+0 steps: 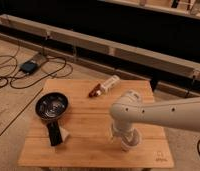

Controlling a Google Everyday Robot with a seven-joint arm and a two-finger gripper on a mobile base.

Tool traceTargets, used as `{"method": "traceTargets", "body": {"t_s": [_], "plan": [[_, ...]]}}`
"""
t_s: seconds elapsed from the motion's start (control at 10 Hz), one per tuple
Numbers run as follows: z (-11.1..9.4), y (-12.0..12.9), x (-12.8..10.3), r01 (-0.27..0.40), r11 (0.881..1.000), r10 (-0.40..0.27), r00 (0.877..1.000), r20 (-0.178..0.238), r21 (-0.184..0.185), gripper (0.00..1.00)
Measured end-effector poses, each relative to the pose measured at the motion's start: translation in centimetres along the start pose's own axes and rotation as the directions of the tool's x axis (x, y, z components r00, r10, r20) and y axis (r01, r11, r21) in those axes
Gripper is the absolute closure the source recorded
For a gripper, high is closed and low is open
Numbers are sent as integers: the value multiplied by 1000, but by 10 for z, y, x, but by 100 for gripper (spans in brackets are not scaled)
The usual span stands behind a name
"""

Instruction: Pick up the ceramic cup

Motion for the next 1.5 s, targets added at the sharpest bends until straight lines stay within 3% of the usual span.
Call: {"method": "traceTargets", "body": {"t_s": [0.2, 0.7, 0.8, 1.5], "plan": [[8, 0, -2, 7, 1000, -7, 1000, 0, -16, 42], [14, 1, -2, 19, 1000, -19, 1000, 2, -12, 92], [12, 2, -1, 20, 1000, -20, 1000, 1, -12, 98], [-42, 22, 39, 93, 992, -96, 995, -36, -88, 100]]}}
